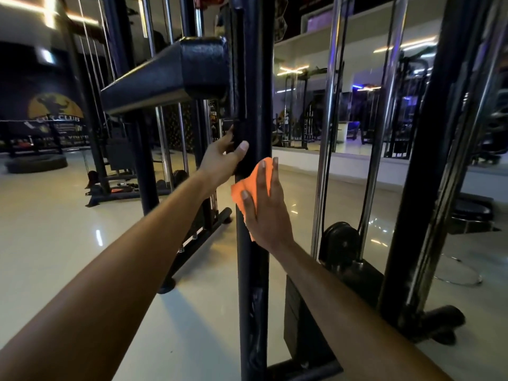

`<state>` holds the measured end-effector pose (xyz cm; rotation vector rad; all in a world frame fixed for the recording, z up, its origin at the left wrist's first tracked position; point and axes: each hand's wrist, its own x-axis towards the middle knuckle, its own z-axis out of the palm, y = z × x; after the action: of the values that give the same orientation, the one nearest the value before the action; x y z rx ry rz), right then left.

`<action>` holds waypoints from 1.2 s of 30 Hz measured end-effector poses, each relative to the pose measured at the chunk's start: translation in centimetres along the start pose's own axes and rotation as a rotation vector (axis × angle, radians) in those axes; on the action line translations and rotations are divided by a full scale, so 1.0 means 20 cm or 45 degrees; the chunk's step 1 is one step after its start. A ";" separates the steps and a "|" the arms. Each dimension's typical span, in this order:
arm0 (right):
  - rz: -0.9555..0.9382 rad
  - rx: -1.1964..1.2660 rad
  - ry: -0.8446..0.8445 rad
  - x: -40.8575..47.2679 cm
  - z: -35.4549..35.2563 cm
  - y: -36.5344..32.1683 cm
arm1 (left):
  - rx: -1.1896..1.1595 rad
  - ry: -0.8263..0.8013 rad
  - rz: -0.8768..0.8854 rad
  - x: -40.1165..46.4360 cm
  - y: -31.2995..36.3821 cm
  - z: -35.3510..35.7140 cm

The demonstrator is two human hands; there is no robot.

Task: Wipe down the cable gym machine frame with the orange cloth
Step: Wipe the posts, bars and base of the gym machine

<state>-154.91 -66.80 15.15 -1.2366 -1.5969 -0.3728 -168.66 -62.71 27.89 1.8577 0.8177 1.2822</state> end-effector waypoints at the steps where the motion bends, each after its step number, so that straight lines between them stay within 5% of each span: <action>1: 0.004 -0.016 -0.023 -0.08 0.02 0.02 | -0.026 -0.004 -0.002 -0.01 -0.01 0.00; 11: 0.022 0.040 -0.014 -0.09 0.05 0.05 | -0.205 0.016 -0.253 -0.16 -0.20 0.06; 19: 0.078 -0.032 -0.167 -0.58 0.22 0.21 | -0.204 -0.046 -0.323 -0.24 -0.28 0.08; 27: 0.094 0.016 0.010 -0.27 0.18 0.09 | -0.275 -0.097 -0.318 -0.24 -0.29 0.08; 36: 0.105 -0.028 -0.082 -0.69 0.35 0.25 | -0.312 -0.077 -0.354 -0.37 -0.51 0.15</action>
<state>-155.37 -66.77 -1.09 -1.3387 -1.5945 -0.3014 -169.12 -63.99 15.07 1.5232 0.8145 1.0926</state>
